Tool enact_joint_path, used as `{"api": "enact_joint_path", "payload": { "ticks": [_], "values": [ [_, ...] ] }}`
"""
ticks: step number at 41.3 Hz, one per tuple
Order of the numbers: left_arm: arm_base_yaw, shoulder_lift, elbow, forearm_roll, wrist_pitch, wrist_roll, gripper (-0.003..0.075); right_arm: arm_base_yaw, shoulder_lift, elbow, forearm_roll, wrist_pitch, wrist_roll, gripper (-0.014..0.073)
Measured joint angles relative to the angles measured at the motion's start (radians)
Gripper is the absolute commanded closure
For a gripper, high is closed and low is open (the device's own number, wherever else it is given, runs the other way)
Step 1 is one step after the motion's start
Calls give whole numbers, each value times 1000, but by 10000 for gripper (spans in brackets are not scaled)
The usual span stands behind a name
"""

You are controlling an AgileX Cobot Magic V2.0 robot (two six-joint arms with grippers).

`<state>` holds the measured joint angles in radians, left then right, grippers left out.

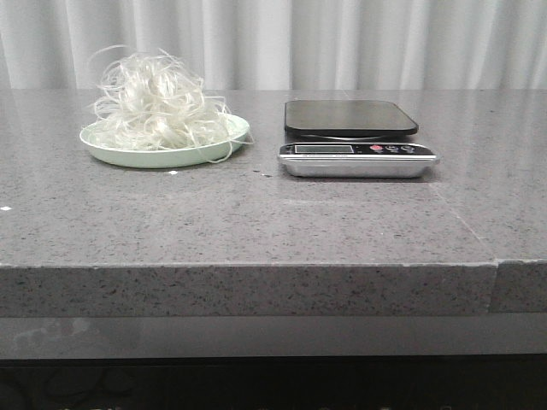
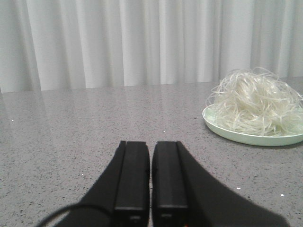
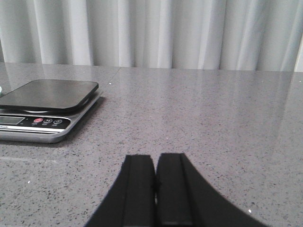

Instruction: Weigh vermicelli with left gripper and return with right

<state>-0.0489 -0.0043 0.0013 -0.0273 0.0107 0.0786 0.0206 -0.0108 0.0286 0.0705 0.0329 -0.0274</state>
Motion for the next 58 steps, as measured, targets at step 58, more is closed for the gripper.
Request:
{"api": "enact_joint_path", "payload": {
  "ticks": [58],
  "values": [
    [0,80,-465,-2,164,0,577,0,53,-426,0,363,0,434]
  ]
}}
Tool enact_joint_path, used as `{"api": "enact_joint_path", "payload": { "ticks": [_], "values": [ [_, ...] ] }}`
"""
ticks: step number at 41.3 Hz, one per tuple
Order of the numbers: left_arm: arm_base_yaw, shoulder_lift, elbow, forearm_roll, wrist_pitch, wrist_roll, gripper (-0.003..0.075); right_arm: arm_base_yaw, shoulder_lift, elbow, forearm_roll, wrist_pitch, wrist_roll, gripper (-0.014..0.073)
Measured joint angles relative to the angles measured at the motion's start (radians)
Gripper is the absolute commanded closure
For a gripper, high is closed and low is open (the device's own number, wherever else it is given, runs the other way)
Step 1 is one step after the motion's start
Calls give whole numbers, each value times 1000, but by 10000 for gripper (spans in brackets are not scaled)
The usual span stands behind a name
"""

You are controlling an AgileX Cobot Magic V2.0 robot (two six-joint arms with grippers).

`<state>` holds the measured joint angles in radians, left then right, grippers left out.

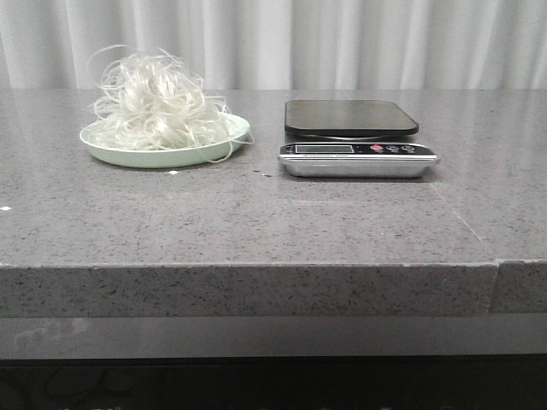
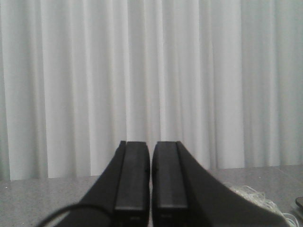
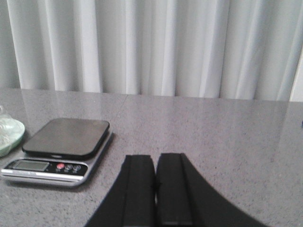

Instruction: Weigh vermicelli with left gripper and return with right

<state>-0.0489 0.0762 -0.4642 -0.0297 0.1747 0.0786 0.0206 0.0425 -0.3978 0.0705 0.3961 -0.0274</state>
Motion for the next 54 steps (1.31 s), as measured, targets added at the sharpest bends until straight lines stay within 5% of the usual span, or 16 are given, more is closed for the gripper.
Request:
{"api": "enact_joint_path", "payload": {
  "ticks": [14,43,48,54],
  "values": [
    [0,277,-270,0,274,0,577,0,261,-295,0,165,0,434],
    [0,472,-233,-9,451,0,571,0,536,-267,0,216,0,434],
    [0,474,-229,-10,451,0,499,0,565,-260,0,236,0,386],
    [0,474,-229,-12,451,0,300,0,604,-260,0,261,0,142]
  ]
}}
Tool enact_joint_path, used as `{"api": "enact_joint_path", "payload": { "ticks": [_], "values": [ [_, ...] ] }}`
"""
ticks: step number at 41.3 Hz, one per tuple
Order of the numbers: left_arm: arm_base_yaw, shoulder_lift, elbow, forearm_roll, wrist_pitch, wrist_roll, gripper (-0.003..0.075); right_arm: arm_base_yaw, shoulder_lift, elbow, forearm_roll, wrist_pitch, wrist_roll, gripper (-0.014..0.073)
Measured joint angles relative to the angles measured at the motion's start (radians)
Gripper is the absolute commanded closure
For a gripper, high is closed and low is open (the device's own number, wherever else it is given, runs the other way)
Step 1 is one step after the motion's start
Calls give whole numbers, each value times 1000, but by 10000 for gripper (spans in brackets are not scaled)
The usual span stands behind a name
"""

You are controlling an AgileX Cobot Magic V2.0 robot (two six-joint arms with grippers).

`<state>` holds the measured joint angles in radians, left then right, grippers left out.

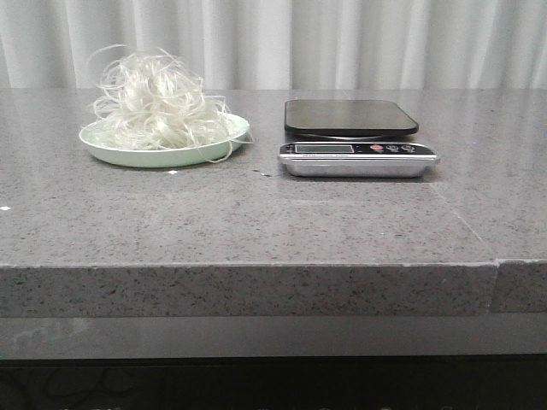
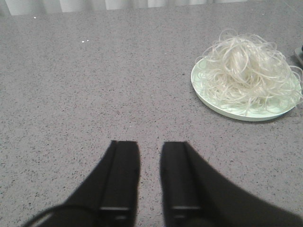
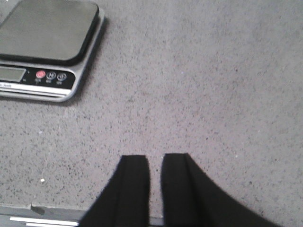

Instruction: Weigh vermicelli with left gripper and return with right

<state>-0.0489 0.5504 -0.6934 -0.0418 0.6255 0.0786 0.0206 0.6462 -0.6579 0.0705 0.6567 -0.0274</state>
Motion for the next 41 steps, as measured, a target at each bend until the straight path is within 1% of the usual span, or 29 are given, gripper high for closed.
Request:
{"api": "enact_joint_path", "payload": {
  "ticks": [3,6,11,19,25,32,36,41],
  "values": [
    [0,0,0,0,-2,0,247,0,20,0,0,8,0,55],
    [0,3,0,0,-6,0,246,0,37,0,0,12,0,25],
    [-21,32,0,0,-18,0,247,0,60,0,0,15,0,28],
    [-118,146,-11,-2,-41,2,247,0,67,0,0,18,0,28],
    [-197,269,-67,-2,-60,2,247,0,67,0,-2,18,0,28],
    [-273,442,-158,-6,-115,2,246,0,67,0,-2,18,0,28],
    [-301,541,-215,-24,-151,2,226,0,67,0,-2,18,0,28],
    [-317,663,-297,-30,-182,2,173,0,67,0,-2,18,0,28]
  ]
}}
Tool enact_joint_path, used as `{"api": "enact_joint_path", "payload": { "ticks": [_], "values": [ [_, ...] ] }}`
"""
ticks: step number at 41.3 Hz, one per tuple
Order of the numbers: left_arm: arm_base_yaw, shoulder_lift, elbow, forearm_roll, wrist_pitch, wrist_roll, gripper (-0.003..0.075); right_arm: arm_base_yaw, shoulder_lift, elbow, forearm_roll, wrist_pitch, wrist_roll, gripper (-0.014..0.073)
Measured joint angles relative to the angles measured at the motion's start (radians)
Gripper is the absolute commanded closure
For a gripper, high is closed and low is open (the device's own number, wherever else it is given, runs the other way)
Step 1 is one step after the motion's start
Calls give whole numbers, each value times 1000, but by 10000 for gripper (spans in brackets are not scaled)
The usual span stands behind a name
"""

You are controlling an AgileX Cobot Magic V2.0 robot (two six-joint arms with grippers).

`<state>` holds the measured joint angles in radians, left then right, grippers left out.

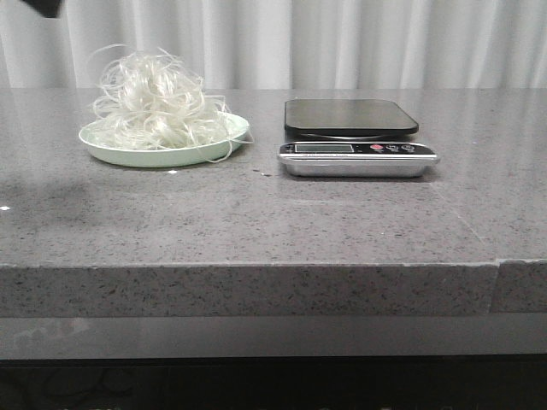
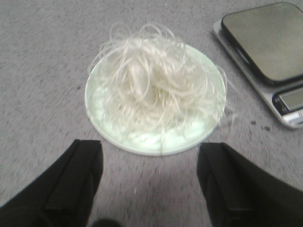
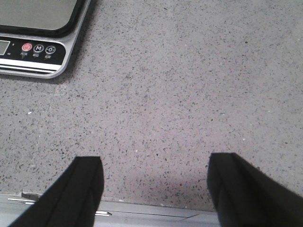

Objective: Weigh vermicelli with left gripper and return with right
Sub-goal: 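Lower the left gripper into the vermicelli pile and close on it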

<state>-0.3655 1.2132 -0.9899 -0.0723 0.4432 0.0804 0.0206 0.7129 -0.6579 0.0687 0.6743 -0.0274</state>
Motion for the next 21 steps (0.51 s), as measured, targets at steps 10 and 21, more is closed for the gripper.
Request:
{"api": "enact_joint_path", "payload": {
  "ticks": [10,21],
  "values": [
    [-3,253,-186,-8,-26,2,171,0,0,0,0,0,0,28],
    [-3,464,-363,-23,-36,2,171,0,0,0,0,0,0,28]
  ]
}}
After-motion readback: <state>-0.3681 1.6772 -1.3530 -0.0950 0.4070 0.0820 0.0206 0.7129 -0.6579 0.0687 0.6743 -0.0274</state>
